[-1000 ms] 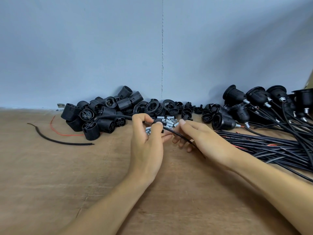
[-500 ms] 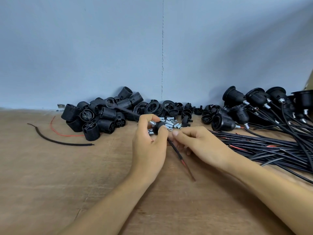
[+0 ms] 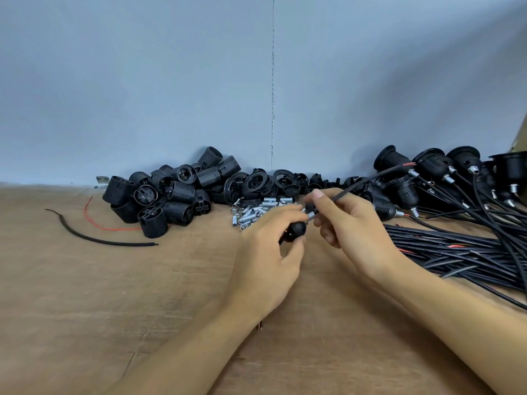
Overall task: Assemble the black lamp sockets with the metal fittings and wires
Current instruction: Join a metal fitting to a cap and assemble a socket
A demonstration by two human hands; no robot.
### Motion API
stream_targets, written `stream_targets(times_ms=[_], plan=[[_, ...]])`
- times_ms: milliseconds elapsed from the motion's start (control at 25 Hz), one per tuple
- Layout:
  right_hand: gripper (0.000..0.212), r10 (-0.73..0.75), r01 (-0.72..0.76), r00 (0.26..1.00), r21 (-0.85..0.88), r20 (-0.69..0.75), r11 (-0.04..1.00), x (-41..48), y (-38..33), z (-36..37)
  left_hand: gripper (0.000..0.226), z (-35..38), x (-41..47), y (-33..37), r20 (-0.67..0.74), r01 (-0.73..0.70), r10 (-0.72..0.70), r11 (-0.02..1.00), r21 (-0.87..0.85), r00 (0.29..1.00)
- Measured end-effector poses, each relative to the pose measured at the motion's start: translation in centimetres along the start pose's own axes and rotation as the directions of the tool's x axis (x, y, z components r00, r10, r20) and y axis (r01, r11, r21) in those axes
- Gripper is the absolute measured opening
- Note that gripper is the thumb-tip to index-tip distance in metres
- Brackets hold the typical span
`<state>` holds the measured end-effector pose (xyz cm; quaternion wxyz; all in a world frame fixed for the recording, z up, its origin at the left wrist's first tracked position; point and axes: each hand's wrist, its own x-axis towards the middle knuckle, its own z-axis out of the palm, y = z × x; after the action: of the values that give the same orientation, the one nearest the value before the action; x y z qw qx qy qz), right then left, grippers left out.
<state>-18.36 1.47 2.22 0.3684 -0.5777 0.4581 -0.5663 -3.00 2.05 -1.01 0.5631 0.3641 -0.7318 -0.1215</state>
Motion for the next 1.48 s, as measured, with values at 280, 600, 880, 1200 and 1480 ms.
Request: stream_targets(times_ms=[280,600,880,1200,1480], plan=[[0.028,0.286,-0.198,0.881,0.255,-0.377,0.946,0.9,0.1,-0.6,0.048,-0.7,0.1,-1.7,0.041,0.193,-0.196,0.979,0.07,0.98],[0.023,0.482,-0.481,0.861,0.044,-0.166,0.875,0.9,1.0,-0.7,0.046,-0.9,0.3,-2.8,0.183,0.292,-0.287,0.956,-0.002,0.94],[0.054,0.186,-0.18,0.981,-0.624,-0.056,0.76,-0.3,0.1,-0.3,0.049,-0.8,0.3,-2.8,0.201,0.249,-0.246,0.968,0.012,0.948],[0.004,-0.211,0.263,0.962,-0.81,0.176,0.524,-1.6,0.6,1.0,0.057,-0.8,0.2,-2.4,0.22,0.174,-0.175,0.984,0.026,0.96],[0.01,-0.029,0.175,0.981,-0.8,0.193,0.574,-0.5,1.4,-0.5,0.053,-1.1,0.5,-3.3,0.201,0.227,-0.241,0.97,0.087,0.95]])
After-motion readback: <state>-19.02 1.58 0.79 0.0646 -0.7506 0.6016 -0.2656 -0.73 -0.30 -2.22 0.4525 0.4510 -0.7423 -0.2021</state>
